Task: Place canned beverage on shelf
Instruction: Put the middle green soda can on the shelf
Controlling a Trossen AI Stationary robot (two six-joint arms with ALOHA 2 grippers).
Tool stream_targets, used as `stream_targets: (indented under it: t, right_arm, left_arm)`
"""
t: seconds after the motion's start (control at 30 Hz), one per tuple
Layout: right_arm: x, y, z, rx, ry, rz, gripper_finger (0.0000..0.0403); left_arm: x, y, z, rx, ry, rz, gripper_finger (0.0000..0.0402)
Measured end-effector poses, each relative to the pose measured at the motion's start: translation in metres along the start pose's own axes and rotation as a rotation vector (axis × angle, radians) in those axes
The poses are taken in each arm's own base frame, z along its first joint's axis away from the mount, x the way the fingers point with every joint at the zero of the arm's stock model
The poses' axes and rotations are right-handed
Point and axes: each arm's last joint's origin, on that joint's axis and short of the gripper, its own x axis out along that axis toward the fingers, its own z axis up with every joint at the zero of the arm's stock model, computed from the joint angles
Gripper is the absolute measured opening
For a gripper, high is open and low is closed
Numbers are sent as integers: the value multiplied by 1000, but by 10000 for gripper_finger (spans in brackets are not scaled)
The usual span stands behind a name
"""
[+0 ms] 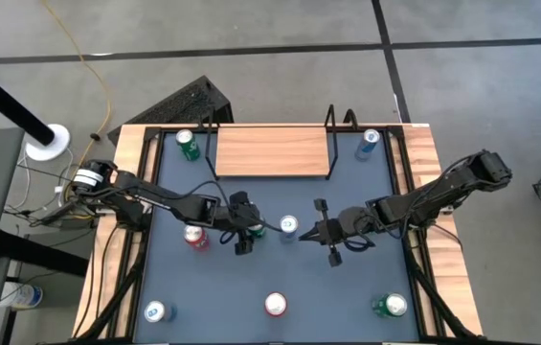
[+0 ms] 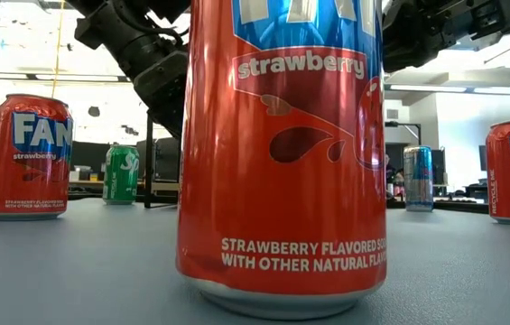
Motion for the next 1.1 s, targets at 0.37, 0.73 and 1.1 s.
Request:
stream_targets:
  t: [0.37,0.73,1.1]
  right_arm:
    - [0,0,0,0,0,0,0]
    - [0,0,0,-1,3,0,0]
    - [2,-12,-1,12,0,-43,0]
  left_arm:
    - [-24,5,35,106,-13,48,285]
    - [-93,97,85,40,-172,143,285]
    - [-89,218,83,-88,-139,203,293]
